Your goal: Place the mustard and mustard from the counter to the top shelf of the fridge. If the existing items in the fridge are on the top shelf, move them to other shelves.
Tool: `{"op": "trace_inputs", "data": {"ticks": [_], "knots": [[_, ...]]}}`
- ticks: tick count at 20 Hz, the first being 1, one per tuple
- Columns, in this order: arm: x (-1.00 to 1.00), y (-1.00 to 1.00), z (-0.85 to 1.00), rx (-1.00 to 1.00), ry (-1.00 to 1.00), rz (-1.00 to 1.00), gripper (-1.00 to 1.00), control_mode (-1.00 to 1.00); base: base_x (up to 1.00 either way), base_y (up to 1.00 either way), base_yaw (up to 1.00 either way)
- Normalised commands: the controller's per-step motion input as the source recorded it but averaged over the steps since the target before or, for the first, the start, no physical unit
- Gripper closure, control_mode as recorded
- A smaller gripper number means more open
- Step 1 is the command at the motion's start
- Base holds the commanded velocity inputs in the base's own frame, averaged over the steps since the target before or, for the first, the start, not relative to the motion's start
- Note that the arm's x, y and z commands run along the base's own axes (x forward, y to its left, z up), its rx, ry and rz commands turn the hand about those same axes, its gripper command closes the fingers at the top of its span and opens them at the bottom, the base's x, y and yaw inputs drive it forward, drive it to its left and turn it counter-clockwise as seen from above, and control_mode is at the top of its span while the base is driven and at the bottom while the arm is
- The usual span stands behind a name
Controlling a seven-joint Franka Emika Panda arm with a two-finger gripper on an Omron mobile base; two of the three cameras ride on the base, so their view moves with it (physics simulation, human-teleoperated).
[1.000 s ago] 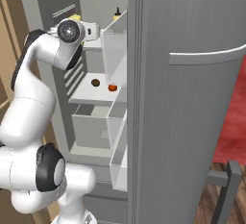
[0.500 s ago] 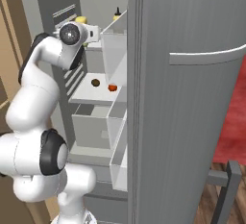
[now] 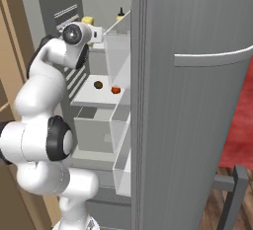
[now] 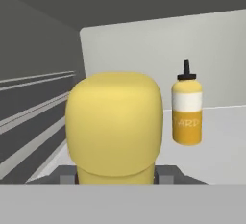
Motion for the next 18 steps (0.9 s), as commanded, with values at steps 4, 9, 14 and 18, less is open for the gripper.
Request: {"op": "trace_inputs", "data": {"ticks": [4, 9, 14, 18], "knots": [[0.23, 0.0, -0.18, 0.04, 0.12, -0.04, 1.0, -1.0, 0.0, 0.0, 0.0], [0.18, 0.0, -0.17, 0.04, 0.1, -0.03, 1.0, -1.0, 0.0, 0.0, 0.0], [0.21, 0.0, 0.0, 0.02, 0.01, -0.01, 1.0, -1.0, 0.0, 0.0, 0.0], [0.0, -0.02, 0.21, 0.09, -0.06, 0.0, 1.0, -1.0, 0.0, 0.0, 0.0]]}}
